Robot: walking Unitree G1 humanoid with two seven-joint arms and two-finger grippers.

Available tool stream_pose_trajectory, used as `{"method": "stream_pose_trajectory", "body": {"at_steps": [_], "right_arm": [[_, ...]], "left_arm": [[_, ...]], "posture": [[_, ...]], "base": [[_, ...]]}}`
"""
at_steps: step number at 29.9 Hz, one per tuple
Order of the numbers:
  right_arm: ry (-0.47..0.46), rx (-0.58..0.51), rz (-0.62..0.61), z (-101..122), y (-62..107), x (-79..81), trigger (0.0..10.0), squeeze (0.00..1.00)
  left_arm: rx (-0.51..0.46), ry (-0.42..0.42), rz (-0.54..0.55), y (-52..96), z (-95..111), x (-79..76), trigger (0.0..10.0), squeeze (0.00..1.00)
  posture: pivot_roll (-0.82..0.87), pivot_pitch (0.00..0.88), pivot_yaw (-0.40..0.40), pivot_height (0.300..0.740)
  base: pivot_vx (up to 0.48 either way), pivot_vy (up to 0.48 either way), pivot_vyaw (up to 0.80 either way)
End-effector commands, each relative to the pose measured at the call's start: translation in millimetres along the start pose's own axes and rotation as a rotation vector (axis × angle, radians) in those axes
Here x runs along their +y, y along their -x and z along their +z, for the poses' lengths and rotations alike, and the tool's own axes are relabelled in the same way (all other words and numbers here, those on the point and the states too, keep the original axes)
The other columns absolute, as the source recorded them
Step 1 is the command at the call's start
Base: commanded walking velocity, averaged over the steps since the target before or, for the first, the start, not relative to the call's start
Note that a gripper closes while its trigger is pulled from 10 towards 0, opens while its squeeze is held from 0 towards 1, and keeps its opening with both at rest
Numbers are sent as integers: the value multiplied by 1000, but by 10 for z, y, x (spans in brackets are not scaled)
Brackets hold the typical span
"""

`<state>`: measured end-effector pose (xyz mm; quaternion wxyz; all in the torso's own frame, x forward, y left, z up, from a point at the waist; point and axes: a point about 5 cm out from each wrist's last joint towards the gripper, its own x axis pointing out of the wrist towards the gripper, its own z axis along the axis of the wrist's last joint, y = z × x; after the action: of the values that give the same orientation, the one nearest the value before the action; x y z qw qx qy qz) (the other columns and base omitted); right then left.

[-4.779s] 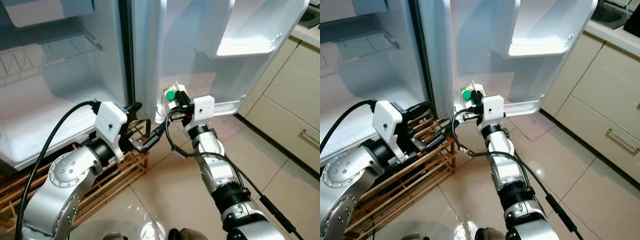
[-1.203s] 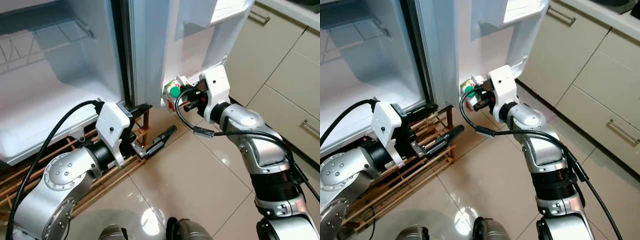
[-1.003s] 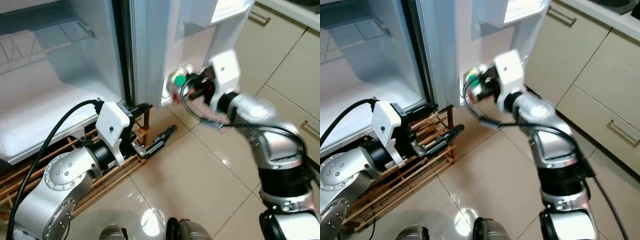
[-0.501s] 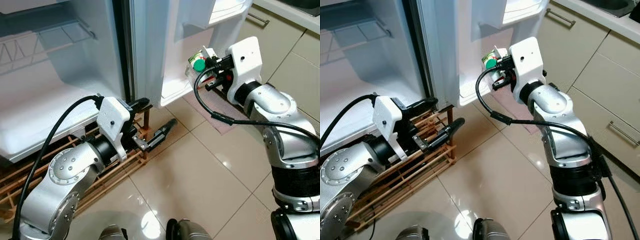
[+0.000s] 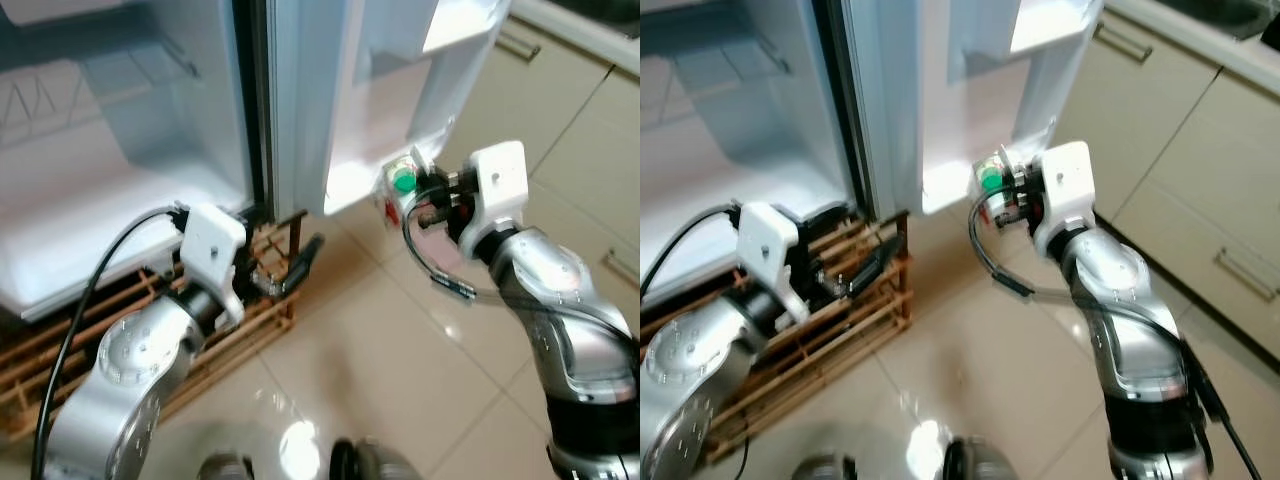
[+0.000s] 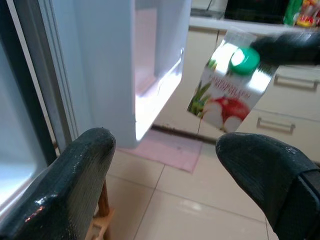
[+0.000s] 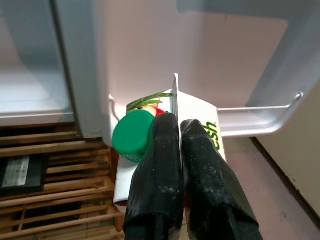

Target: Restocking fridge

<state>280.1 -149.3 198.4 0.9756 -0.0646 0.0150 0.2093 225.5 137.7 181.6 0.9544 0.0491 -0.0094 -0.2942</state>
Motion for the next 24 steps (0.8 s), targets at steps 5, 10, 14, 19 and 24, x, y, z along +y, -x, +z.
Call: {"method": "stream_pose_trajectory", "body": {"at_steps": [5,10,14,19,24], "right_arm": [[17,-40,17,109,26,15,10000,0],[-45,-8,208,-274,192,623,10000,0],[-45,-21,213,-235,131,658,10000,0],[-66,-19,112,-216,70,534,10000,0],[-67,-84,13,-147,27,436,10000,0]], "left_arm": [[-36,-26,-11,3,76,-30,10000,0],[36,13,279,140,-103,122,10000,0],[55,-24,290,116,-92,137,10000,0],[29,-30,303,92,-49,115,10000,0],[1,-33,333,26,-9,112,10000,0]], "posture": [[79,79,-101,740],[86,58,-117,740],[92,55,-122,740],[109,55,-134,740],[105,58,-133,740]], "base": [[0,0,0],[0,0,480],[0,0,800],[0,0,800],[0,0,800]]}}
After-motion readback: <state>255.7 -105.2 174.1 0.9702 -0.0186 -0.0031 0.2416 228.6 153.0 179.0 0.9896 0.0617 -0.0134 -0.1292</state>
